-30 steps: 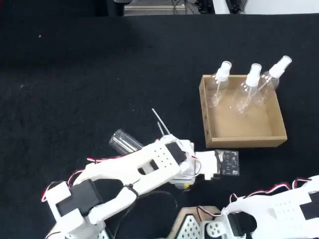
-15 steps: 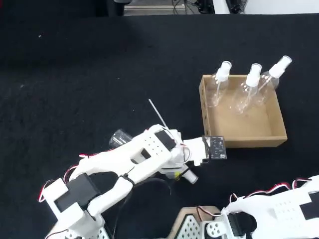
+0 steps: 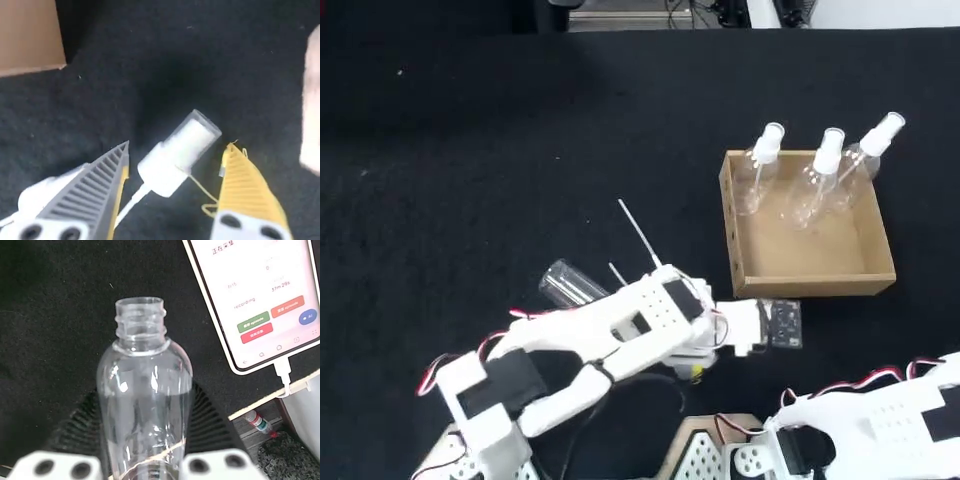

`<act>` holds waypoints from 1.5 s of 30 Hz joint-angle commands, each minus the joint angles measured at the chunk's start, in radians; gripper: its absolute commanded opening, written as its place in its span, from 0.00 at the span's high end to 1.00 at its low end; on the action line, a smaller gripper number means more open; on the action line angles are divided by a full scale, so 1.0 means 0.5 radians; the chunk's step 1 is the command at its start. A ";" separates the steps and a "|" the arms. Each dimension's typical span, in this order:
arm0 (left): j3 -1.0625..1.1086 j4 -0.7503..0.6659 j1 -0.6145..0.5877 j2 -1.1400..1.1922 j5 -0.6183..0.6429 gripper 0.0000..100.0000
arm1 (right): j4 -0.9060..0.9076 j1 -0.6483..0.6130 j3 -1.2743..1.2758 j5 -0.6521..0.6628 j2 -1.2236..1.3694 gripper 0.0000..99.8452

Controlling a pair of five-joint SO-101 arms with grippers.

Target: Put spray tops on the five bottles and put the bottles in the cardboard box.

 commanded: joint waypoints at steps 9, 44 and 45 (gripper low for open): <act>-0.118 0.120 0.026 -0.064 0.025 0.86 | 0.006 0.025 -0.127 0.018 -0.020 0.99; -3.101 1.903 -1.011 -0.153 0.700 0.95 | 0.623 -0.381 -0.477 -0.218 -0.511 0.99; -3.101 1.903 -1.057 -0.175 0.749 0.95 | 0.623 -0.411 -0.477 -0.258 -0.578 0.99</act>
